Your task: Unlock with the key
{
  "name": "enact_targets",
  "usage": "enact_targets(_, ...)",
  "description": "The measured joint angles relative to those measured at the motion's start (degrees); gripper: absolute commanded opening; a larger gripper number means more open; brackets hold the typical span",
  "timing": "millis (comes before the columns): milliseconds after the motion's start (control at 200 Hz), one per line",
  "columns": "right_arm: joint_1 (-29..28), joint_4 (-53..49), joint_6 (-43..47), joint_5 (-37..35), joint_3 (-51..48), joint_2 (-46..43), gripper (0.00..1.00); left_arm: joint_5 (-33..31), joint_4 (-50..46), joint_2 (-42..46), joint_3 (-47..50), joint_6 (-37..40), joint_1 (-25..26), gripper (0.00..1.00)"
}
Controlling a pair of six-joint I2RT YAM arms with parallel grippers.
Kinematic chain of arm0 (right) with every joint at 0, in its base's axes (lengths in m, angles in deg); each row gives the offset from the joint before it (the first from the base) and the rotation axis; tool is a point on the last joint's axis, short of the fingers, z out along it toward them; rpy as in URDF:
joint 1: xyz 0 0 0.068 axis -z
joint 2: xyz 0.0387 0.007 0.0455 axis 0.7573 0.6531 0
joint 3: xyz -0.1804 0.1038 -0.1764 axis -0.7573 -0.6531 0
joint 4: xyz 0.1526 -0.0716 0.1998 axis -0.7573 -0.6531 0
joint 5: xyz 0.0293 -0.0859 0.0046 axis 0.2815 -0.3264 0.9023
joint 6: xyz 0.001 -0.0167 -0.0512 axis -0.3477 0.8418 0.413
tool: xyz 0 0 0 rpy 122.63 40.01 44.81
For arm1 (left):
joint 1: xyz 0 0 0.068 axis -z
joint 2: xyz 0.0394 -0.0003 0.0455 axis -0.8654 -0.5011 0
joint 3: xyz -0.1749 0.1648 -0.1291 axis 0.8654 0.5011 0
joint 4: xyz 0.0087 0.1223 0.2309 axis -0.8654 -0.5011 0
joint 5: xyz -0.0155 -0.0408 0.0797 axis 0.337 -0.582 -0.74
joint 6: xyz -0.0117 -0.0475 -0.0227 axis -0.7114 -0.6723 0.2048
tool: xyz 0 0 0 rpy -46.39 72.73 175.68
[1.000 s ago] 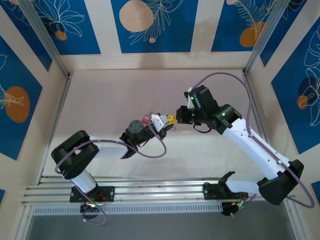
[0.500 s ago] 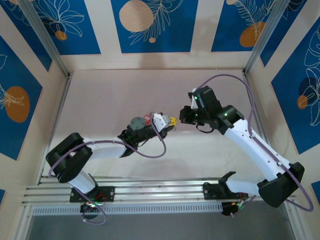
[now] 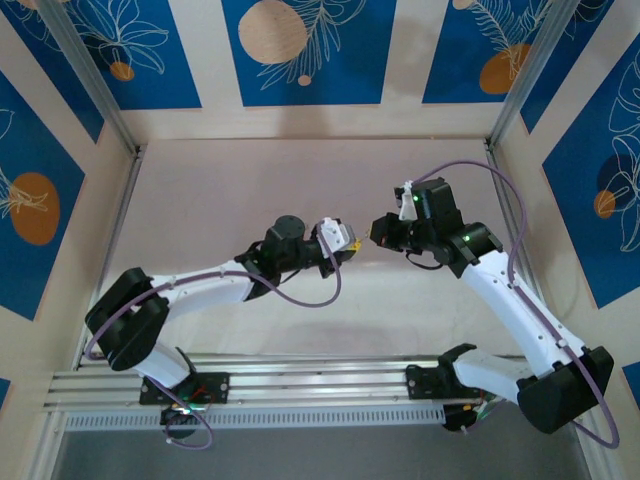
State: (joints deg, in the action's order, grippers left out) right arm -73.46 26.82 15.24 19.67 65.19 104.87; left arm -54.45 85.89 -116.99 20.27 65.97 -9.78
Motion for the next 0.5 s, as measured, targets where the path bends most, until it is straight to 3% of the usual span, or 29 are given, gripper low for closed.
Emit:
enact_targets(350,3.34,3.15,1.42,2.08,-0.98,-2.80,0.34,4.13,-10.43,-0.92,-4.46,1.31,-0.22,0.00)
enact_targets(500,6.05,10.40,5.29,4.81,-9.05,-8.13,0.39,7.89,-18.21,-2.62,-10.60,2.12,-1.44,0.00)
